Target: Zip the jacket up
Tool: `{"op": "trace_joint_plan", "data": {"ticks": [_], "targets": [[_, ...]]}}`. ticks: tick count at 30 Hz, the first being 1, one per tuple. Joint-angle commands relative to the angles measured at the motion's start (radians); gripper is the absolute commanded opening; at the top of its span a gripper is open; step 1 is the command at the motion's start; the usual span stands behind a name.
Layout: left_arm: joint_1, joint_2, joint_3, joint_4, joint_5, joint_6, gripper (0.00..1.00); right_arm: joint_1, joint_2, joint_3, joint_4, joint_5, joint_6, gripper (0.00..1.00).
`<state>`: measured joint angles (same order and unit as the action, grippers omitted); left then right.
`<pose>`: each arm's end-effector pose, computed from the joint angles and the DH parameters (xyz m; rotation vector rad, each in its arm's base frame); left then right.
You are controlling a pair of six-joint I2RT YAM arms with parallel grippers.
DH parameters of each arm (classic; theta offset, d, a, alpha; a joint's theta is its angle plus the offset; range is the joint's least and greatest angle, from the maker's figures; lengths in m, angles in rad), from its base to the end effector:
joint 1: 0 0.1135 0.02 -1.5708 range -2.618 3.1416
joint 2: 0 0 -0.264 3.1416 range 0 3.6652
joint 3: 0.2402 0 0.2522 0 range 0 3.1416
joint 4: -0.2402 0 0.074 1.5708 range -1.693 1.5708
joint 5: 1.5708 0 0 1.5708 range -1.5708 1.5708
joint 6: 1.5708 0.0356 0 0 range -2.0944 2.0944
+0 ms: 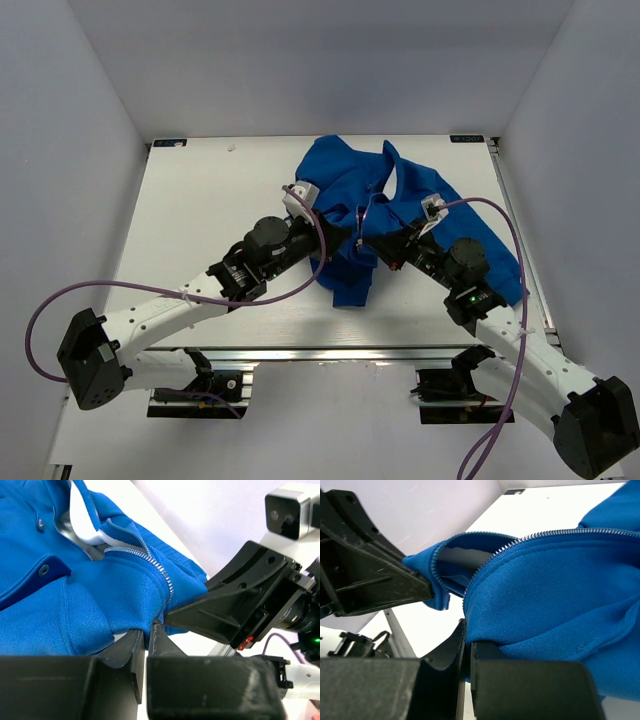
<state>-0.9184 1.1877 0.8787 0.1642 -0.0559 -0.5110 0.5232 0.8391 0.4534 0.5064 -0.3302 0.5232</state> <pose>0.1724 -0.2223 0.3252 0.3255 1.7937 -0.9944 0.1675 0.1099 0.2863 -0.2869 1.5258 1.0807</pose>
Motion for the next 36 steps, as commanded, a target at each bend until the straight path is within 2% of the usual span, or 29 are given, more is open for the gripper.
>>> {"op": "trace_joint_plan", "data": {"ticks": [1, 22, 29, 36], "targets": [[-0.002, -0.023, -0.004, 0.09, -0.004, -0.026, 0.0, -0.002, -0.017, 0.014, 0.124, -0.046, 0.027, 0.0], [-0.002, 0.021, 0.017, 0.097, 0.008, -0.03, 0.0, -0.003, -0.066, -0.001, 0.132, -0.01, 0.049, 0.0], [-0.002, 0.018, 0.008, 0.119, 0.036, -0.038, 0.0, -0.003, -0.077, -0.005, 0.098, 0.083, 0.09, 0.0], [-0.002, 0.015, -0.001, 0.138, 0.041, -0.047, 0.0, -0.002, -0.08, -0.002, 0.072, 0.077, 0.083, 0.0]]}}
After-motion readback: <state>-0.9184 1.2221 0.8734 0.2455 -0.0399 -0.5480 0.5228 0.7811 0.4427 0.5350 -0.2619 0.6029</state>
